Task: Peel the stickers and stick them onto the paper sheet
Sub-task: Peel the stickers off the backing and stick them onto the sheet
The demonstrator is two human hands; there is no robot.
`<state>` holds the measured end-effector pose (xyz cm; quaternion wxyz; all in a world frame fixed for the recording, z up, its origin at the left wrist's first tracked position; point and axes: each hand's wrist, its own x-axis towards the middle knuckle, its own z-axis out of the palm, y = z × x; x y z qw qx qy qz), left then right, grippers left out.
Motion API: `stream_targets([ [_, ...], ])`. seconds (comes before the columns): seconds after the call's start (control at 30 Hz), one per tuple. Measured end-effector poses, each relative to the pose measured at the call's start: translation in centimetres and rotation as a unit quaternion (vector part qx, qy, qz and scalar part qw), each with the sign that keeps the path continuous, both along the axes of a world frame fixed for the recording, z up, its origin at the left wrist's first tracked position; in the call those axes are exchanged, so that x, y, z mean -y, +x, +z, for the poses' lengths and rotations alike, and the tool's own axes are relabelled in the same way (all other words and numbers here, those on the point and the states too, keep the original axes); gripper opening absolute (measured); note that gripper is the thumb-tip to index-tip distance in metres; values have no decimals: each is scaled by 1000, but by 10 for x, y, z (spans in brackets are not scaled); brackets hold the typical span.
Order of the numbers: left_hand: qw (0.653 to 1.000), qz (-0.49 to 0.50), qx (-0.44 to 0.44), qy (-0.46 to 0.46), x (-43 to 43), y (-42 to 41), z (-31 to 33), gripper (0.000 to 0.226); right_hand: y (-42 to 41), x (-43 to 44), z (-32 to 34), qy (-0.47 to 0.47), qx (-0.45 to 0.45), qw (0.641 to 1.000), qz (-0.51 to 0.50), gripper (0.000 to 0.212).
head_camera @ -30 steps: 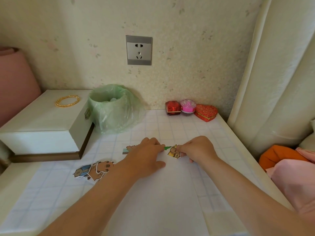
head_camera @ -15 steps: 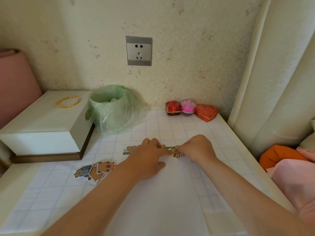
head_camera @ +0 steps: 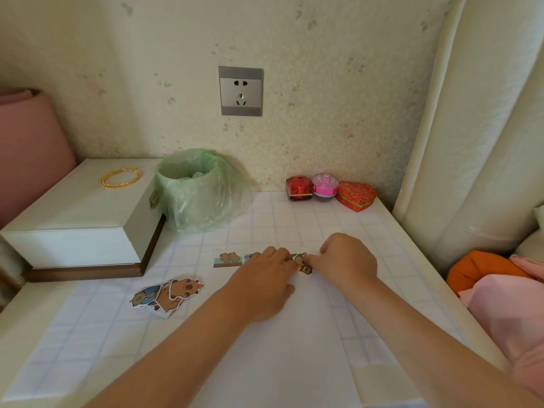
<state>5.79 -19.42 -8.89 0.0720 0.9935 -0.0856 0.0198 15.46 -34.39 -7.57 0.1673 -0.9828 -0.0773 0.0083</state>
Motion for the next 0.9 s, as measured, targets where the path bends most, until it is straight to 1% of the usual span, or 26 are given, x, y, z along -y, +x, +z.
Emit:
stream_targets([
  [0.07,1000,1,-2,3,2,-2,1,49,-4,7,1,3,17,999,33,42],
  [0.13,1000,0,-8,13,4,-3,2,51,-7,14,-1,25,16,997,76,34],
  [0.2,999,4,-22,25,6,-5,2,50,-10,22,-3,20,23,991,132,23],
  [0.23,999,8,-28,34,8,-6,1,54,-12,26,-5,12,28,986,164,20],
  [0.3,999,14,-25,46,13,-10,3,70,-16,32,-7,1,33,976,217,23],
  [0.4,998,19,-31,48,14,-8,1,55,-20,41,-9,-5,45,964,263,30],
  [0.43,998,19,-30,50,15,-8,2,56,-21,44,-10,-14,53,960,275,32],
  [0.47,998,20,-33,55,16,-9,2,57,-23,46,-11,-26,63,956,286,33],
  [0.53,998,24,-39,48,16,-9,3,53,-24,48,-13,-44,78,950,298,33],
  [0.67,998,30,-35,32,16,-9,8,47,-26,46,-15,-54,101,947,301,32],
  [0.77,999,32,-28,21,16,-9,7,47,-28,47,-20,-76,140,933,322,33],
  [0.9,999,36,-18,1,16,-10,5,47,-28,49,-21,-65,160,930,324,35],
])
